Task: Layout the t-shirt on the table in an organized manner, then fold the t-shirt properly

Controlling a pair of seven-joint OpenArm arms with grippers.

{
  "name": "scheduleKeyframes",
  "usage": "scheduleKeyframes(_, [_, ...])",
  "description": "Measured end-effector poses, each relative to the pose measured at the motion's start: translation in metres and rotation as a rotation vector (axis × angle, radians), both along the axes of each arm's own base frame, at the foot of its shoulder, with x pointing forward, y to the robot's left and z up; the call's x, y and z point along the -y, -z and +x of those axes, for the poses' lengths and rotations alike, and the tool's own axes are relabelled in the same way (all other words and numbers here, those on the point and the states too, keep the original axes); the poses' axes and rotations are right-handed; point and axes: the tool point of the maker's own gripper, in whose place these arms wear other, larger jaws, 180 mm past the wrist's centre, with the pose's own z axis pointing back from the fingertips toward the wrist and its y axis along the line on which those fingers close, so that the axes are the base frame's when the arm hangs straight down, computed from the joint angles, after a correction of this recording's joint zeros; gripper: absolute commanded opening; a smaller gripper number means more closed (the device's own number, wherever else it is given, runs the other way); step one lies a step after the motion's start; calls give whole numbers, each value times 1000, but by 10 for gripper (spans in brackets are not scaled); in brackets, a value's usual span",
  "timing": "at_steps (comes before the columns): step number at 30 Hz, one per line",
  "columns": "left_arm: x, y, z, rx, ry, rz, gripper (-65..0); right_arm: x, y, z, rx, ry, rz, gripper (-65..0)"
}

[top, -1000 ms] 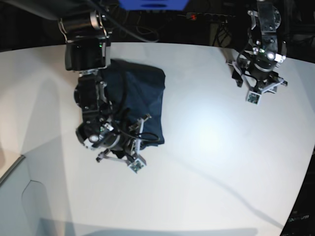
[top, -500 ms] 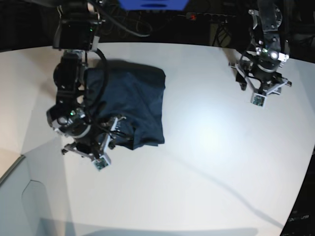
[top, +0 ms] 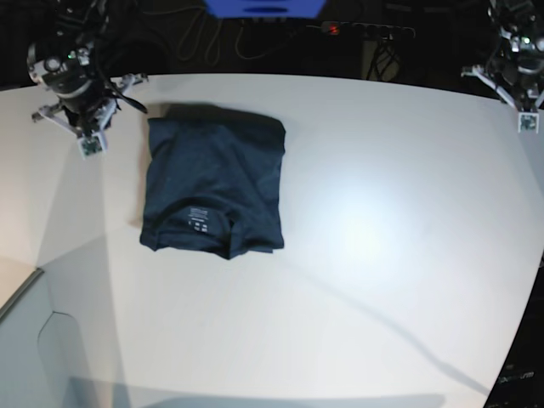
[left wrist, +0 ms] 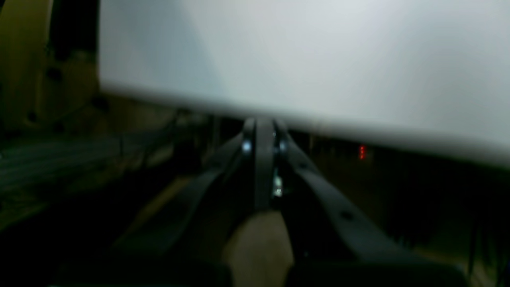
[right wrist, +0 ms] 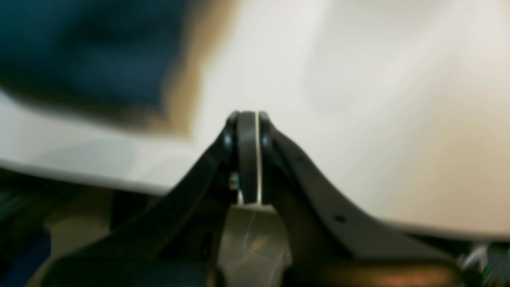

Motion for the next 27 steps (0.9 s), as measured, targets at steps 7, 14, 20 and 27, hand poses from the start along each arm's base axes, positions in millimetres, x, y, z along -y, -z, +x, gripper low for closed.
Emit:
scheduleKeyframes(7, [15, 52, -105, -181, -86, -139, -650, 11, 19, -86, -136, 96, 80, -650])
scheduleKeyframes(14, [92, 164, -161, -345, -72, -471, -650, -6, 70, -138, -263, 153, 210, -650])
scheduleKeyframes(20, [138, 217, -139, -310, -128, -670, -650, -25, 132, -158, -329, 188, 324, -650])
scheduleKeyframes(27, [163, 251, -148, -382, -135, -564, -650, -74, 190, -183, -328, 207, 526, -650])
